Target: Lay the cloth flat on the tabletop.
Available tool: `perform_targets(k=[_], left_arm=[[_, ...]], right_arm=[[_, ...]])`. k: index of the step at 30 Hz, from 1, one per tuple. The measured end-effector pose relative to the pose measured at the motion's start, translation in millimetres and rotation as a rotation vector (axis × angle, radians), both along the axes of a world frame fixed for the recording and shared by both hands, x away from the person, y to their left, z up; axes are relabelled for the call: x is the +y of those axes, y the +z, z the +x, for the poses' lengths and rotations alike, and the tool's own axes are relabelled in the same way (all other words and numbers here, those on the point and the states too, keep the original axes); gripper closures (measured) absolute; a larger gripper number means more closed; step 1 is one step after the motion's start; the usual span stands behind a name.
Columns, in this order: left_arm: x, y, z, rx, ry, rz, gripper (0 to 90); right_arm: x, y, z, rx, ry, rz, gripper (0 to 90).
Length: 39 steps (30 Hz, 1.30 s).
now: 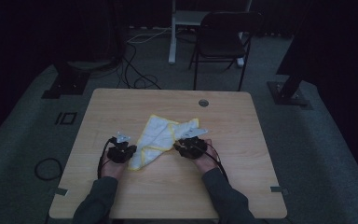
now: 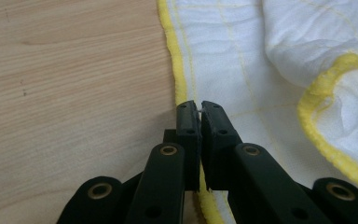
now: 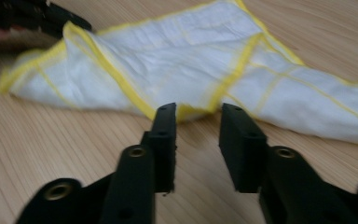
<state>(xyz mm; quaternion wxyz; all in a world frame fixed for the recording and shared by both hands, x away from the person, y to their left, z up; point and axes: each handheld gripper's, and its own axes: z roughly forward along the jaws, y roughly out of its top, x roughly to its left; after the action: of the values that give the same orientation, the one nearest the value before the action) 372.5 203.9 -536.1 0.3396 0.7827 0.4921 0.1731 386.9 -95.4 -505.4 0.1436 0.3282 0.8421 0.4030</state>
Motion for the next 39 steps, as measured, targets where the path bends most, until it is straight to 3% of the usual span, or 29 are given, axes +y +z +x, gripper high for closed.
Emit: perform_targets(k=[3,7,8,12,19,29,39], left_arm=[[-0.4,-0.5,-2.5,-0.001,-0.004,-0.006,86.8],[-2.1,-0.7,-5.8,-0.005,-0.01,-0.004,86.7],[-2.2,-0.7,-6.5,-0.004,-0.012,-0.004,86.6],[-2.8,-1.1,-8.1,-0.008,-0.012,-0.006,86.6],[-3.3,-1.2,-9.8,-0.011,-0.015,-0.001,86.5],[-5.1,-0.9,-12.2,-0.015,-0.016,0.013,86.4],[-14.0,0.1,-21.2,-0.013,-0.042,0.031,85.5]], right_arm=[[9.5,-1.5,2.6,0.005,-0.013,-0.003,58.7],[18.5,-7.9,10.2,0.034,-0.046,-0.024,57.7],[20.1,-10.1,11.4,0.042,-0.052,-0.032,59.9],[21.1,-13.8,11.7,0.067,-0.07,-0.058,88.8],[12.0,-8.7,5.3,0.053,-0.071,-0.052,90.0],[-30.5,-5.0,-18.8,0.039,-0.107,-0.077,90.0],[-74.4,-11.5,-54.6,0.057,-0.163,-0.067,90.0]])
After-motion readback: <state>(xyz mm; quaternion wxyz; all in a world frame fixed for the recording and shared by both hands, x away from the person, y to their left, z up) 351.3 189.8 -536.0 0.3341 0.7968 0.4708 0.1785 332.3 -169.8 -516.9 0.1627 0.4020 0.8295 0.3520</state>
